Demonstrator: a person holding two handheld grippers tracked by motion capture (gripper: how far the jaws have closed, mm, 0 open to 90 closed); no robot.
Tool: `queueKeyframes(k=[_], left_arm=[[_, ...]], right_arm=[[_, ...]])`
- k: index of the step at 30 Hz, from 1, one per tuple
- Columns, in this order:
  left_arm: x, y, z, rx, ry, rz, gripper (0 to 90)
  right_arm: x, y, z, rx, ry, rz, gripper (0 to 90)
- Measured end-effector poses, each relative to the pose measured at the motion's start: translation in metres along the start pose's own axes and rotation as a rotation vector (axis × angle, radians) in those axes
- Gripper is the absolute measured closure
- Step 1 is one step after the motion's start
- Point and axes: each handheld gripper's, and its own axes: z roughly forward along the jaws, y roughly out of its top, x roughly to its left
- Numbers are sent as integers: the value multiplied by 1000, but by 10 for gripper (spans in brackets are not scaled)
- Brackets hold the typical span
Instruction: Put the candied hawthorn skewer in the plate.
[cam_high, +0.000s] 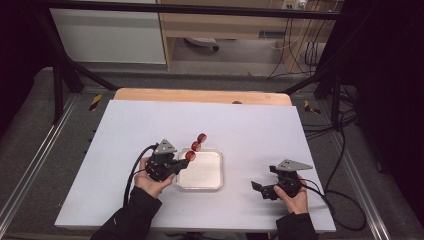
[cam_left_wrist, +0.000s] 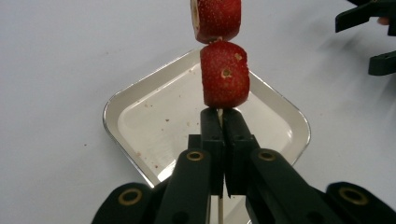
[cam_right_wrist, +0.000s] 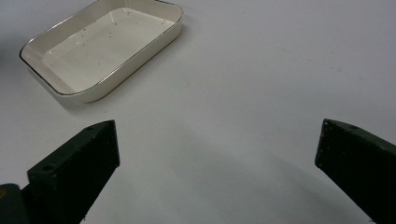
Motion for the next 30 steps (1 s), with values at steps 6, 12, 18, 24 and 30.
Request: queueKeyframes(k=[6,12,18,24,30], left_arm=[[1,2,17,71,9,1,883],[0,0,30,143,23,16,883],[-4,-5,39,203,32,27,883],[-9,-8,49,249,55,16,883],[-11,-8,53,274,77,26,882]], right_arm=[[0,-2,0,2,-1,-3,4],[-1,-4,-2,0,3,6,4],[0,-4,0,4,9,9,4],[0,-4,-1,4,10,3,4],[-1,-4,-1,-3,10,5,4]])
